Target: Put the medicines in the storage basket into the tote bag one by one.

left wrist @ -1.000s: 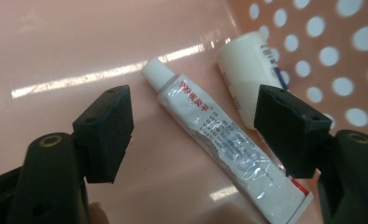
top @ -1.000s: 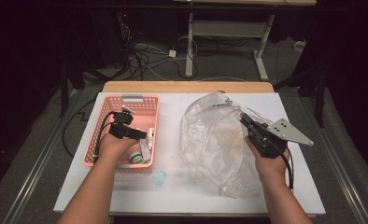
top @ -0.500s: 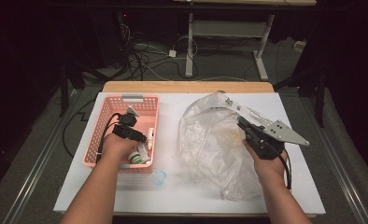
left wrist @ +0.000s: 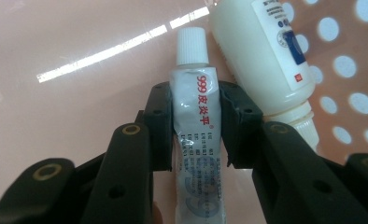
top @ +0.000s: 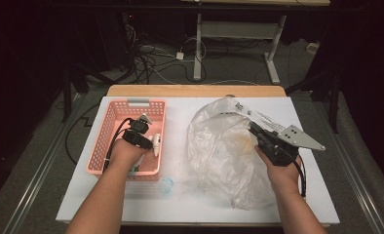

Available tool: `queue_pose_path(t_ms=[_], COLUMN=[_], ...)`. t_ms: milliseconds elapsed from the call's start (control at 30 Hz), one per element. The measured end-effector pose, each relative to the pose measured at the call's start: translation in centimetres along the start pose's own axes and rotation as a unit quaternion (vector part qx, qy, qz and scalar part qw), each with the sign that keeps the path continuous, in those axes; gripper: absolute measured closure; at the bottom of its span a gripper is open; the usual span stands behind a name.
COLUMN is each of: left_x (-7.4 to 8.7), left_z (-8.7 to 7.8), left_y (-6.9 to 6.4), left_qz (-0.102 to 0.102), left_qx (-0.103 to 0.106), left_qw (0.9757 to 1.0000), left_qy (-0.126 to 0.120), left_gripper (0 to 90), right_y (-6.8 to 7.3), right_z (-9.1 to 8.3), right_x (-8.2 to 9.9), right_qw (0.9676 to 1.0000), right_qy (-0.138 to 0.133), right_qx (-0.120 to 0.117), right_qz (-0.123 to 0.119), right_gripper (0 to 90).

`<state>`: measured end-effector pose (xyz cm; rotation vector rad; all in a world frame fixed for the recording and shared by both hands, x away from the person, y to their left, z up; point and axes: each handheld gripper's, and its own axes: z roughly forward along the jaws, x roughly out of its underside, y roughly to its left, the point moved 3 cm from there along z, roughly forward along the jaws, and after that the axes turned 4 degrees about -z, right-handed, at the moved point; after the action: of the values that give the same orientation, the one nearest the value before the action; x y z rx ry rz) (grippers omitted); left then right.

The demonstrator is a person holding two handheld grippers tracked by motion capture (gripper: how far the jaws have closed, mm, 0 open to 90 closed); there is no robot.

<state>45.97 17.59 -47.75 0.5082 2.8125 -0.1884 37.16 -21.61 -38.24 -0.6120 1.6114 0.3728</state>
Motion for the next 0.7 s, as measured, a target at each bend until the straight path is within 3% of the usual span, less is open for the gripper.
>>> queue_pose_path(t_ms=[267,433,700], left_x=[0.1,0.0,0.5], left_z=[-0.1,-0.9,-3.0], left_y=[-0.3,-0.1,0.4], left_qz=[0.008,-0.002,-0.004], left_qx=[-0.008,-0.008,-0.007], left_qw=[0.9999,0.9994,0.9958], left_qy=[-0.005,-0.033,-0.092], left_gripper=[65.9,66.0,66.0], right_y=[-0.1,-0.1,0.1], right_z=[-0.3,-0.4,-0.3], right_x=[-0.2,-0.2,-0.1], right_qw=[1.0000,1.0000,1.0000], right_qy=[-0.006,-0.007,-0.005], right_qx=[0.003,0.002,0.001], right_qz=[0.000,-0.004,0.001], right_gripper=[90.0,90.0,90.0])
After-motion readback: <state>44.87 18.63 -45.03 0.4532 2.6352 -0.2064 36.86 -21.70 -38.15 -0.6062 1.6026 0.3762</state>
